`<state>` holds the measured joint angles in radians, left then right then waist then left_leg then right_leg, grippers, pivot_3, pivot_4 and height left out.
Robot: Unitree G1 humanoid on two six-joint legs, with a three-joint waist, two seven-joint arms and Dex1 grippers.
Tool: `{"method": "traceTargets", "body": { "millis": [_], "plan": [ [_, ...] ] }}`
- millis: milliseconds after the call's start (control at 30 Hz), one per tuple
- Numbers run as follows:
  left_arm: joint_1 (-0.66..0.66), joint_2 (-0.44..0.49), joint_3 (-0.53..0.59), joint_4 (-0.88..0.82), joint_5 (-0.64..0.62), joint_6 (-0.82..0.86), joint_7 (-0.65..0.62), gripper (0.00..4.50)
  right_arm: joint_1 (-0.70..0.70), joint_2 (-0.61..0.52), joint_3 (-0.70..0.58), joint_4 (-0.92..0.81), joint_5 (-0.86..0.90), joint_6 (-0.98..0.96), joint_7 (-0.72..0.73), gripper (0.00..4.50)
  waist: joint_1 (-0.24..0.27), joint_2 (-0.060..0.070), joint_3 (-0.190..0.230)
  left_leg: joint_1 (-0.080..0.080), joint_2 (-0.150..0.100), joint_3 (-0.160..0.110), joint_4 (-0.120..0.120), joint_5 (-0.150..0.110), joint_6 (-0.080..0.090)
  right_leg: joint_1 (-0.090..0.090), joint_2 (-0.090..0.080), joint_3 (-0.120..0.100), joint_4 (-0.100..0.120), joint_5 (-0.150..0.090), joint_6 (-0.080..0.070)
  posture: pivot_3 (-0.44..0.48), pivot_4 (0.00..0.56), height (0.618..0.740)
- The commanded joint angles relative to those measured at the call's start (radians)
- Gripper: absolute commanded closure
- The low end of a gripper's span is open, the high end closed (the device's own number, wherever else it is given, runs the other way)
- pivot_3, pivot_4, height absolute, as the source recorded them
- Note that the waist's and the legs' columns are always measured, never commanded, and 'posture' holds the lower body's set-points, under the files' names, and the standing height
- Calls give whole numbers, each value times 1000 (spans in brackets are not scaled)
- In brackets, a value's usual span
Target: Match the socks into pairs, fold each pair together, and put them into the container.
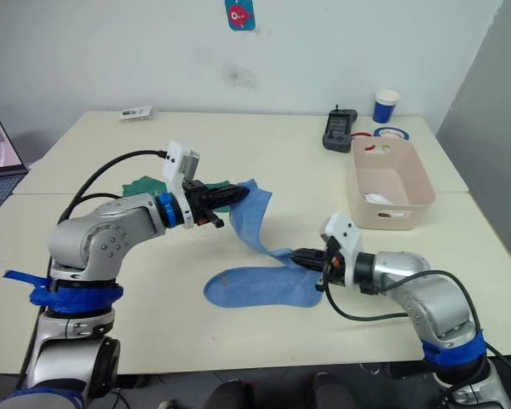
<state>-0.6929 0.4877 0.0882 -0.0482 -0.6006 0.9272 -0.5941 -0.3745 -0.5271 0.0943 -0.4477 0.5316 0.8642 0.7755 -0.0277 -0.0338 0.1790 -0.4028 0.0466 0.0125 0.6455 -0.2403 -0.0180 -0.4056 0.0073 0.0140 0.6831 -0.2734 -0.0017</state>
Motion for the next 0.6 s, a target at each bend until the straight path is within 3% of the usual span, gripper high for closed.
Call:
{"method": "traceTargets", "body": {
  "millis": [33,233,333,567,600],
  "plan": [
    [31,-43,56,-34,-4,-9,78,4500,-22,-40,-46,-68,111,90,35,4465,-1,0,0,0,0,0,0,0,0,0,0,0,0,0,0,0,150,740],
    [90,-143,112,-119,-45,69,226,4500,-31,-88,-112,-125,378,302,57,4465,1,0,0,0,0,-1,0,0,0,1,0,0,0,0,0,0,150,740],
    [127,-160,89,-125,-3,72,292,4500,-25,-81,-99,-51,355,297,24,4465,-1,0,0,1,0,-1,0,0,0,1,0,0,0,0,0,0,150,740],
    [208,-158,-31,-91,115,-24,279,4500,-16,-120,-18,159,192,158,55,4465,1,-1,0,1,-1,0,0,0,0,1,2,1,-1,0,1,0,150,740],
    [215,-162,-36,-82,125,-39,277,4268,-14,-122,-8,177,169,137,54,4291,2,-1,0,1,-1,0,0,0,0,1,2,1,-1,0,1,0,150,740]
  ]
}}
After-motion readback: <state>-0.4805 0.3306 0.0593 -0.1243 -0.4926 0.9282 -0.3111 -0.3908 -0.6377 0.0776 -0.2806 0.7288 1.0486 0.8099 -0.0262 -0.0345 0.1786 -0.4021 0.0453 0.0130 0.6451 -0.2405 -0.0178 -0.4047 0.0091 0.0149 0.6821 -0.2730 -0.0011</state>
